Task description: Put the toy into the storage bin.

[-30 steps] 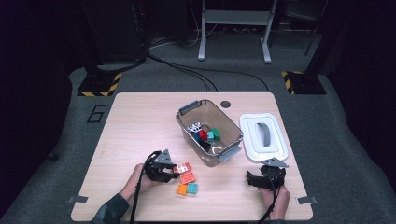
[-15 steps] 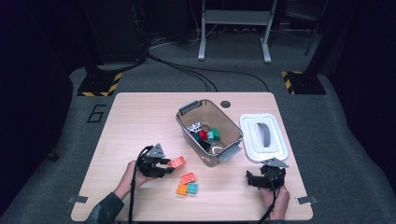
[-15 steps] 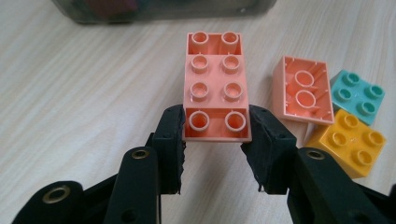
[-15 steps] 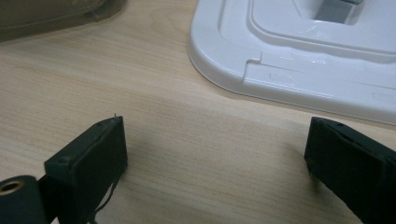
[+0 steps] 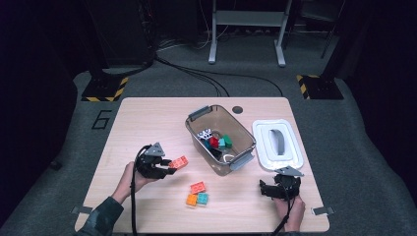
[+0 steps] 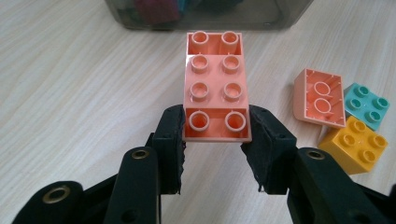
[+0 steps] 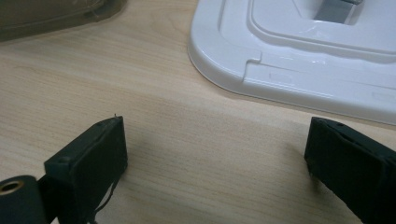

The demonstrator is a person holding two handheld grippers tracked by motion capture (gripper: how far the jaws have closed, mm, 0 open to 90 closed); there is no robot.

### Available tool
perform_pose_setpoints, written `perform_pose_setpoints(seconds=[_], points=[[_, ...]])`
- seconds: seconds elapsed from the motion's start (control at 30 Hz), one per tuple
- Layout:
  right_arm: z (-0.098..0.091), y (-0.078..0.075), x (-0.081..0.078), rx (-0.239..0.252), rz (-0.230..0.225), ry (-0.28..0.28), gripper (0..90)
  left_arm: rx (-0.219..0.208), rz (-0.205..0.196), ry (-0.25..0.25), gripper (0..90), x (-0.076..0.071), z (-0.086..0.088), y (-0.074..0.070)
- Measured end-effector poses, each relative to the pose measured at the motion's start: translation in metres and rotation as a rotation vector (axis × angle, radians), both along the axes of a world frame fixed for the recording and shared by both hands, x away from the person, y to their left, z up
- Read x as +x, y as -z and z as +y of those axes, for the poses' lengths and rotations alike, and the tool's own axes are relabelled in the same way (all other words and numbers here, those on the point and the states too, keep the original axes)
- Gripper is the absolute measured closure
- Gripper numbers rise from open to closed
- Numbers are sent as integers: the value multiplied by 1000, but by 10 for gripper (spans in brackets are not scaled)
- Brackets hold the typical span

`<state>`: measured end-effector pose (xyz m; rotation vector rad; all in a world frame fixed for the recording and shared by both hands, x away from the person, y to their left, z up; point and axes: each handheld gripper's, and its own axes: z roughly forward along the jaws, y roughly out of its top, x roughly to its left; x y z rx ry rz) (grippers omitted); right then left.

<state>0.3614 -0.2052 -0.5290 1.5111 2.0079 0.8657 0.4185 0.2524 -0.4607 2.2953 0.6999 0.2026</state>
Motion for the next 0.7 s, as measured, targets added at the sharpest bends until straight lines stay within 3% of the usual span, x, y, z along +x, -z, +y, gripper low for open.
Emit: perform_pose_setpoints(seconds=[0.27,0.7], points=[[0,0,0,0,0,0,48,-16,16,-28,590,9,9,-12],[0,0,0,0,0,0,48,-6,19,-49,590,21,20,-30]])
